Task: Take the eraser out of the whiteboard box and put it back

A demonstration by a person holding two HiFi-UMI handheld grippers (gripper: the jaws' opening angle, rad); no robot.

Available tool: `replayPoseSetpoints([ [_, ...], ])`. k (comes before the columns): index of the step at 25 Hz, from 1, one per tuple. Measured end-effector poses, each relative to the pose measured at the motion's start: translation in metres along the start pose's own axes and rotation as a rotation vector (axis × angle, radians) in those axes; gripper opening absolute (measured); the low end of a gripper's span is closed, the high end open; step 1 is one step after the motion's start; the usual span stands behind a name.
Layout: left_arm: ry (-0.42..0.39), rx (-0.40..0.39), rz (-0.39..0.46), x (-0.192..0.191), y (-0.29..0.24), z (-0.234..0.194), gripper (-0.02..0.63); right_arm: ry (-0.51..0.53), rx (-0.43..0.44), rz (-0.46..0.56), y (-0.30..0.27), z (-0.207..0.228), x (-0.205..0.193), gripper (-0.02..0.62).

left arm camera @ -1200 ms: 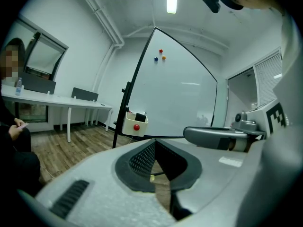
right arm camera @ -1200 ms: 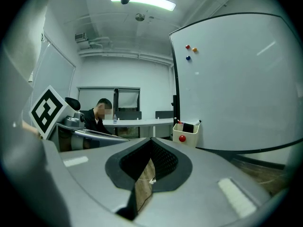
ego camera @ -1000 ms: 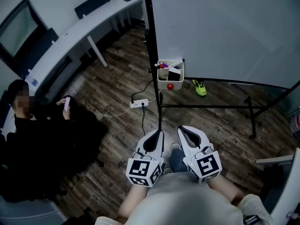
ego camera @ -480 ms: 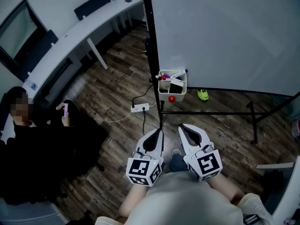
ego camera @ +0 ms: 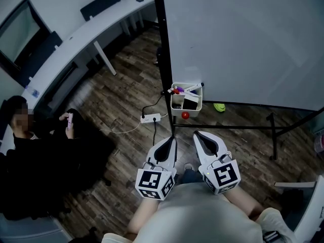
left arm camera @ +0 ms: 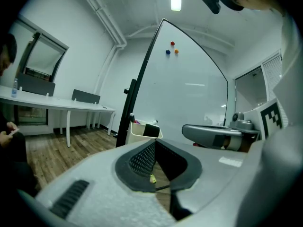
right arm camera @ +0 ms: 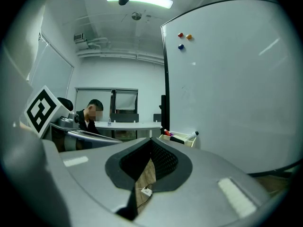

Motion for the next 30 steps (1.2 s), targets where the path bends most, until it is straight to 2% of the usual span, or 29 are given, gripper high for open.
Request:
replayPoseSetpoints([
  [21,-0.009,0.03,0.007,0.01,-0.053,-0.018,0.0,0.032,0.022,0.004,-0.042,0.049,0.009,0.005],
  [25,-0.011,0.039,0.006,0.01,-0.062,-0.023,0.0,0.036,0.039,0.0,-0.053,0.055,0.008,0.029],
  [30,-0.009,0.051,0.011,0.013,-0.071,-0.03,0.0,0.044,0.038,-0.008,-0.067,0.064,0.009,0.113],
])
Point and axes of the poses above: the fingertips, and each gripper's own axes: y backward along the fingers, z to its right, x out of its top, the point moved 1 cm from there along y, backward along the fingers, and after that the axes turned 6 degrees about -y, right-handed, at the moved point
